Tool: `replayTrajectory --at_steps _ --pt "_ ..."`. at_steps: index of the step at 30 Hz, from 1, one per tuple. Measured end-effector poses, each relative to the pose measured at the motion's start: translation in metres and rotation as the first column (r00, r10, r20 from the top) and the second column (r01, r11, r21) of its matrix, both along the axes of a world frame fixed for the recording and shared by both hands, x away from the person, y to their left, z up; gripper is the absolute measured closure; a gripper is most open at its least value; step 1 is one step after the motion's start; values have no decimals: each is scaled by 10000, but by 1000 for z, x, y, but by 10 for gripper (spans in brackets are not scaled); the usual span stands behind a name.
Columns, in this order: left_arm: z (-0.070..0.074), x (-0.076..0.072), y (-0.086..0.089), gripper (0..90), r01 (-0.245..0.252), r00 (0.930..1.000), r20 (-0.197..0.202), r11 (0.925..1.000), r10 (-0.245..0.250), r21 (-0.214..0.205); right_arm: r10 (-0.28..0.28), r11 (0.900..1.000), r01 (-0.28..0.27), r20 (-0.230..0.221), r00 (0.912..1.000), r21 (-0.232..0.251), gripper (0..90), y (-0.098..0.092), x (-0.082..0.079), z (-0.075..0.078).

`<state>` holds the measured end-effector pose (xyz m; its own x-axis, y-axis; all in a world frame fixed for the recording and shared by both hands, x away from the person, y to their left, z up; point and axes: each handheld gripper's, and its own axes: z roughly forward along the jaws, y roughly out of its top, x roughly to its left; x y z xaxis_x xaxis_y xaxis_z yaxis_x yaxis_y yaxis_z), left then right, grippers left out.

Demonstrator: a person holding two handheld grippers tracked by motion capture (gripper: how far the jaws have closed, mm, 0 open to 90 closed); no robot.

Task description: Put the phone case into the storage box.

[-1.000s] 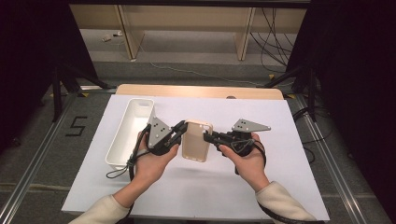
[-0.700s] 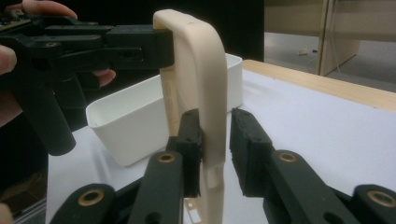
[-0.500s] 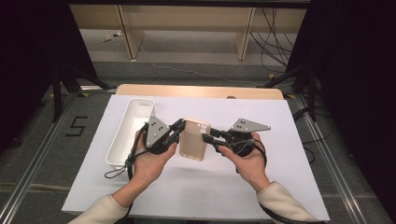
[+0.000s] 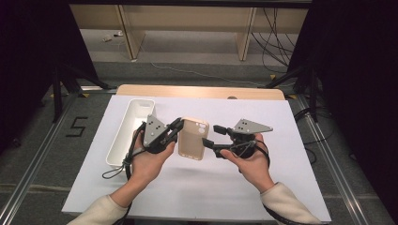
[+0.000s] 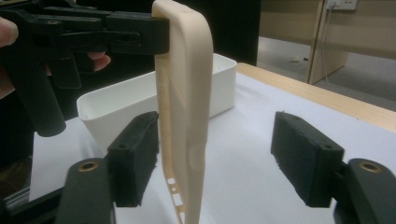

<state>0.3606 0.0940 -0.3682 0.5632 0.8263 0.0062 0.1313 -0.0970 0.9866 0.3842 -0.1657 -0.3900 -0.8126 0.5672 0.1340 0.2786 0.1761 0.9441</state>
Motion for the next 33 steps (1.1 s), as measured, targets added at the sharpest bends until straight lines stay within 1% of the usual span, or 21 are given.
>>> replayTrajectory --at_steps 3,5,6,7,8,12,14,15,16,17,19,20,25,26,27,28,30,31,32,33 --pt "1 0 1 850 -6 10000 10 10000 6 22 138 9999 -138 70 9999 46 274 0 0 0" --pt "1 0 1 850 -5 10000 -4 10000 5 -12 148 9999 -148 132 9998 -38 258 0 -1 1" --pt "1 0 1 850 5 10000 -3 10000 -5 -8 200 9998 -202 148 9997 90 244 1 -2 1" --pt "2 0 2 850 2 10000 -1 10000 -2 -18 192 9998 -191 233 9995 -14 228 0 -2 1" --pt "2 0 2 850 -13 10000 0 10000 13 -34 266 9996 -265 180 9995 -41 217 0 -3 1" --pt "3 -1 4 850 6 10000 8 10000 -6 -18 272 9994 -264 382 9989 -223 183 -1 -5 2" --pt "3 0 4 851 -32 10000 4 10000 32 -54 341 9993 -334 426 9985 -171 178 -2 -5 2" --pt "4 0 5 850 -45 10000 7 10000 45 -52 306 9994 -293 686 9972 -203 174 -4 -4 2" --pt "4 0 6 850 -36 10000 23 10000 36 -22 265 9994 -252 595 9979 -235 172 -5 -6 2" --pt "4 0 6 850 -44 10000 13 10000 44 -37 328 9994 -320 510 9982 -147 170 -5 -6 2" --pt "5 1 7 850 -46 10000 22 10000 46 -54 256 9996 -249 515 9983 -142 166 -7 -7 3" --pt "5 1 8 851 -48 10000 33 10000 48 -38 211 9997 -202 590 9980 -159 164 -8 -7 3" --pt "6 1 9 851 -92 10000 -10 9999 92 -96 230 9996 -219 594 9980 -182 164 -14 -10 4" --pt "6 1 9 851 -87 10000 -4 9999 87 -96 194 9996 -181 663 9976 -208 163 -15 -10 4" --pt "6 1 9 850 -80 10000 -5 9999 80 -95 178 9997 -162 847 9962 -190 163 -16 -10 4" --pt "6 1 10 851 -82 10000 -32 9999 82 -126 127 9997 -110 766 9970 -226 163 -18 -12 4" --pt "6 1 11 850 -125 9999 -9 9999 125 -85 175 9998 -166 629 9979 -144 163 -20 -14 3" --pt "6 1 11 850 -153 9999 -18 9998 152 -127 178 9996 -165 641 9978 -211 163 -22 -15 3" --pt "6 2 12 850 -158 9999 -23 9998 157 -117 100 9997 -82 874 9961 -214 163 -24 -15 3" --pt "6 2 12 851 -176 9998 -35 9998 175 -118 51 9998 -35 774 9970 -209 163 -25 -16 3"
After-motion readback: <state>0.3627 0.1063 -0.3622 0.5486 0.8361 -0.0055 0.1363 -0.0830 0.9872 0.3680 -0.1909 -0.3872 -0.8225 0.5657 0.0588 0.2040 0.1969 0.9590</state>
